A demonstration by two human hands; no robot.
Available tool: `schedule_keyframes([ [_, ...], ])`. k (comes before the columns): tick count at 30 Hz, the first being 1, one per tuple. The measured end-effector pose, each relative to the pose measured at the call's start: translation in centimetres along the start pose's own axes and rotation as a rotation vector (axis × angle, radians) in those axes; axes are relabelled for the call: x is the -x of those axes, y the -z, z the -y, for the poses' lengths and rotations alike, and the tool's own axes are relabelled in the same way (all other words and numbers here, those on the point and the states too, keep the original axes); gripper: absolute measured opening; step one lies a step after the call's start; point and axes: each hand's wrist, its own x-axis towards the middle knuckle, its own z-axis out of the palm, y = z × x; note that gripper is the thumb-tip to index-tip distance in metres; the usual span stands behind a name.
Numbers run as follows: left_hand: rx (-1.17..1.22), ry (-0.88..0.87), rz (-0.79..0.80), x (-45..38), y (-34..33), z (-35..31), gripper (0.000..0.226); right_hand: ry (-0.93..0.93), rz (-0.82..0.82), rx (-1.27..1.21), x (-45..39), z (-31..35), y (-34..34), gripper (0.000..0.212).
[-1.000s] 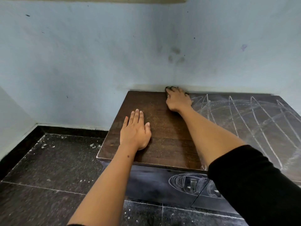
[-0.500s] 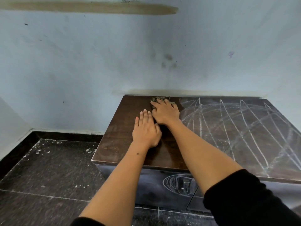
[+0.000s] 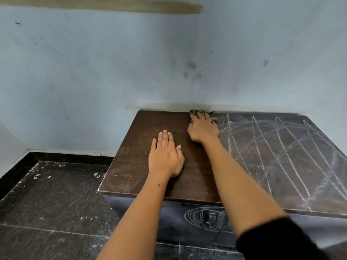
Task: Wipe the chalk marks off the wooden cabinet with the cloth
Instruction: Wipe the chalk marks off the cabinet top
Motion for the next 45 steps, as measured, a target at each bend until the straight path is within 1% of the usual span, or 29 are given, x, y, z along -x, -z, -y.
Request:
schedule_keyframes([
  [3, -0.006, -0.014, -0.004, 0.0, -0.1, 0.1, 0.059, -0.028, -0.068, 0.017, 2.5, -0.2, -1.3, 0.051],
  [5, -0.011, -0.013, -0.007, 0.0, -0.1, 0.2, 0.059, -0.021, -0.085, 0.019, 2.2, -0.2, -1.3, 0.05],
  [9, -0.016, -0.001, 0.008, -0.1, -0.1, 0.0, 0.059, 0.041, 0.015, -0.013, -0.5, -0.2, 0.3, 0.048],
  [11, -0.013, -0.002, 0.013, -0.1, 0.0, 0.0, 0.059, 0.051, 0.037, -0.007, -0.3, -0.1, 0.8, 0.048],
  [14, -0.022, -0.01, 0.006, 0.0, 0.0, 0.1, 0.059, 0.04, -0.009, -0.002, 3.5, -0.3, 0.0, 0.047],
  [16, -0.029, -0.013, 0.007, 0.0, 0.0, 0.2, 0.059, 0.051, -0.074, 0.013, 7.1, -0.7, -1.4, 0.047],
  [18, -0.037, -0.011, 0.007, 0.0, 0.0, 0.2, 0.059, 0.048, -0.106, 0.025, 8.5, -0.9, -2.0, 0.047],
  [22, -0.024, -0.007, 0.016, 0.1, 0.2, -0.1, 0.059, 0.072, -0.021, 0.08, 3.8, -0.2, -0.3, 0.048],
  [24, -0.021, -0.003, 0.021, 0.1, 0.4, -0.1, 0.059, 0.078, 0.028, 0.061, 2.1, 0.0, 0.3, 0.048],
  [25, -0.022, -0.003, 0.026, 0.1, 0.4, -0.1, 0.059, 0.085, 0.026, 0.045, 2.2, 0.0, 0.4, 0.047],
  [27, -0.026, -0.008, 0.027, 0.1, 0.2, -0.1, 0.059, 0.1, -0.026, 0.032, 4.2, -0.4, -0.1, 0.047],
  [30, -0.023, -0.012, 0.009, -0.1, -0.1, 0.2, 0.059, 0.113, -0.149, 0.044, 10.2, -0.9, -1.6, 0.046],
  [32, -0.032, -0.004, -0.002, -0.2, -0.3, 0.3, 0.059, 0.116, -0.182, 0.057, 13.1, -1.1, -2.2, 0.047],
  [34, -0.037, 0.0, 0.002, -0.2, -0.3, 0.2, 0.059, 0.115, -0.13, 0.049, 12.3, -1.3, -1.9, 0.046],
  [38, -0.029, 0.002, 0.011, -0.2, -0.1, 0.1, 0.058, 0.1, -0.002, 0.017, 6.7, -0.5, -0.1, 0.048],
  [40, -0.027, 0.006, 0.016, -0.1, 0.1, 0.0, 0.058, 0.097, 0.016, 0.024, 5.8, -0.3, 0.2, 0.048],
  [42, -0.024, 0.011, 0.02, -0.1, 0.1, 0.0, 0.058, 0.111, -0.037, 0.025, 7.5, -0.5, -0.2, 0.047],
  [45, -0.024, 0.012, 0.026, -0.2, 0.0, 0.0, 0.058, 0.128, -0.17, 0.048, 13.3, -1.2, -1.6, 0.047],
])
